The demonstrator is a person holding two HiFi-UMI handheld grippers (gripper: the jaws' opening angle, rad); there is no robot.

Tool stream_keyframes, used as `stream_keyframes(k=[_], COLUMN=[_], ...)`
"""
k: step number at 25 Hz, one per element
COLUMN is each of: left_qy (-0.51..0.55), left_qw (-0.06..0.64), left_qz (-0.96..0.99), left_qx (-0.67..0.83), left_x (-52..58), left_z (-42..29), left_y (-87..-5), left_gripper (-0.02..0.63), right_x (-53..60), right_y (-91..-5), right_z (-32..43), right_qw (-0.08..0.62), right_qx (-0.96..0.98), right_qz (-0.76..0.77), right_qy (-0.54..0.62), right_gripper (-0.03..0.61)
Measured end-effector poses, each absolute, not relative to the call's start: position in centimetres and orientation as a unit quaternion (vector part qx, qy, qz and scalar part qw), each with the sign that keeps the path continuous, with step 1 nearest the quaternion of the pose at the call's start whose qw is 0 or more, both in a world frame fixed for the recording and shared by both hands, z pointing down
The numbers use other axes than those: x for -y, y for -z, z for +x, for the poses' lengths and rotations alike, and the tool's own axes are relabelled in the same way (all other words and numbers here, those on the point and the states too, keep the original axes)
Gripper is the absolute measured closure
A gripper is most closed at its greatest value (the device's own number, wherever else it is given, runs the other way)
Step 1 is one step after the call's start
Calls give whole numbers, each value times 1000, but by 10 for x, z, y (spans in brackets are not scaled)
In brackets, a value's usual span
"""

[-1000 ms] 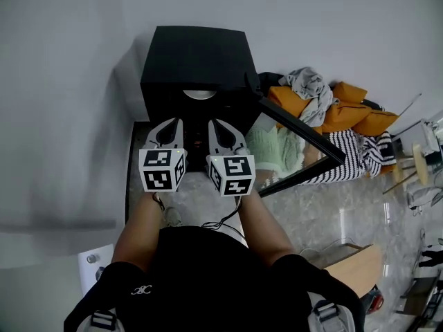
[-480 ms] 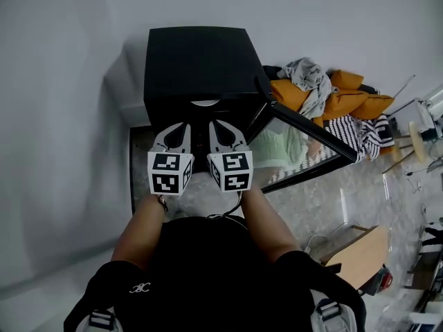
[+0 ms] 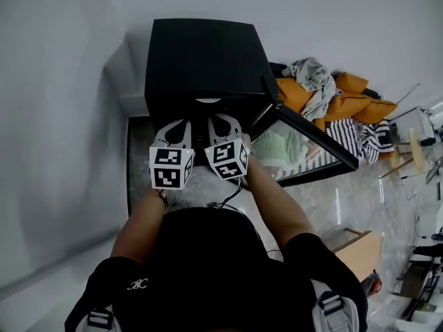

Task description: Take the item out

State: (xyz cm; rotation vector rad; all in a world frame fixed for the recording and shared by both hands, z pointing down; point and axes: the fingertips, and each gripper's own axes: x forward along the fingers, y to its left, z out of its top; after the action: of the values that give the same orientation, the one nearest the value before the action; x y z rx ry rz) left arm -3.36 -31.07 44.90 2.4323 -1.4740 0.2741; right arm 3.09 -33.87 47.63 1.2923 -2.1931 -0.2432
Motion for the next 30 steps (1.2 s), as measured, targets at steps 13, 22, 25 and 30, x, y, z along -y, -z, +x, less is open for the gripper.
stream_keyframes(k=[13,22,25,30], left_qy=[-107,-117,-123,-130], left_qw=[150,143,143,137], left_qz=[817,811,811,811], left_qx=[547,555,554,554], left_x=[306,301,299,295], left_z=[-51,-62,-64,-65], left_y=[-464,-465,-466,-467], left_gripper=[614,614,614,614], right_x=[388,416,422,433], right_y=[-580,-600,-598,-597], right_z=[64,86,88,91], right_qw=[530,571,587,598], right_qx=[696,641,620,593], right_qz=[408,428,422,426], right_qy=[261,283,305,331], right_gripper=[477,472,471,473])
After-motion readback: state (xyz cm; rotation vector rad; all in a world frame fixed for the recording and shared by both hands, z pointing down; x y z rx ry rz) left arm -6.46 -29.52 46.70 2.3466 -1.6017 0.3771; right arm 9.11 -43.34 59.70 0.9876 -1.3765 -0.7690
